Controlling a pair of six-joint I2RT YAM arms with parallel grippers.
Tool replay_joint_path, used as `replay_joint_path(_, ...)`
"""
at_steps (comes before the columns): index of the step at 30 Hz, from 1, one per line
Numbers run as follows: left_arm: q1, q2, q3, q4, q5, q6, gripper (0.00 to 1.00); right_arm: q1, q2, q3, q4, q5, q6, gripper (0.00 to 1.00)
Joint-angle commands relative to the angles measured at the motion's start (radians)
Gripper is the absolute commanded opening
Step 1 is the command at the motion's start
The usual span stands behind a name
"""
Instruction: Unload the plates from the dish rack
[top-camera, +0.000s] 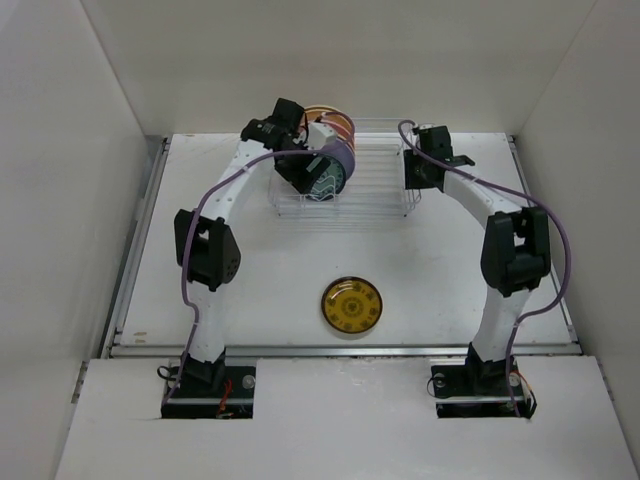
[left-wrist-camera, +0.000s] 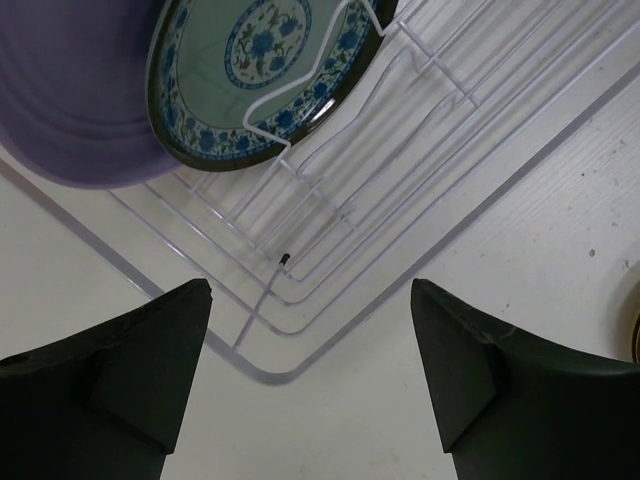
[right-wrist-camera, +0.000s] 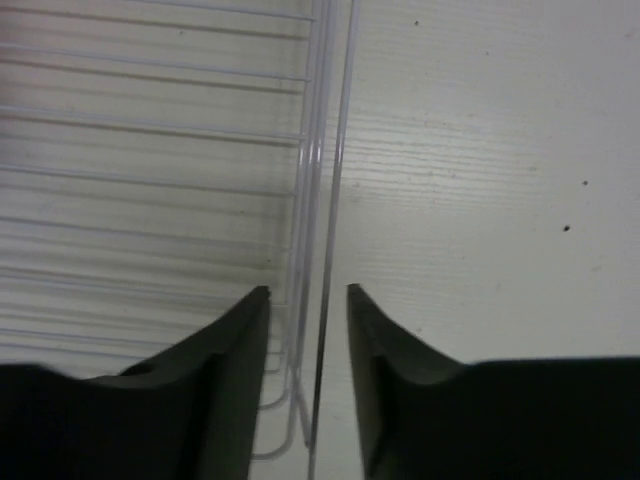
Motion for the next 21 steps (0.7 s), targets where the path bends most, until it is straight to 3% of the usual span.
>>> replay_joint_path(1,-0.013,0.004,0.032,0.071,0.033,0.012,0.78,0.007,0.012,0.045,-0.005,-0.035,-0.055,0.50)
replay_joint_path(3,-0.013,0.004,0.015,0.169,0.004,-0.001,0.78,0.007,-0.028,0.036,-0.005,-0.035,-0.055,0.70)
replay_joint_path(6,-0.013,0.027,-0.020,0.266,-0.042,-0.013,0.79,0.007,-0.071,0.036,-0.005,0.031,-0.044,0.76)
replay_joint_path(10,-0.013,0.088,0.009,0.303,-0.062,-0.024,0.76,0.007,-0.129,0.036,-0.027,0.077,-0.023,0.76)
replay_joint_path(15,-0.013,0.145,0.063,0.324,-0.062,-0.036,0.64,0.007,-0.200,0.011,-0.027,0.053,0.009,0.76)
replay_joint_path(21,0.026,0.185,0.072,0.383,-0.071,-0.097,0.62,0.007,-0.296,-0.032,-0.036,-0.030,0.040,0.76)
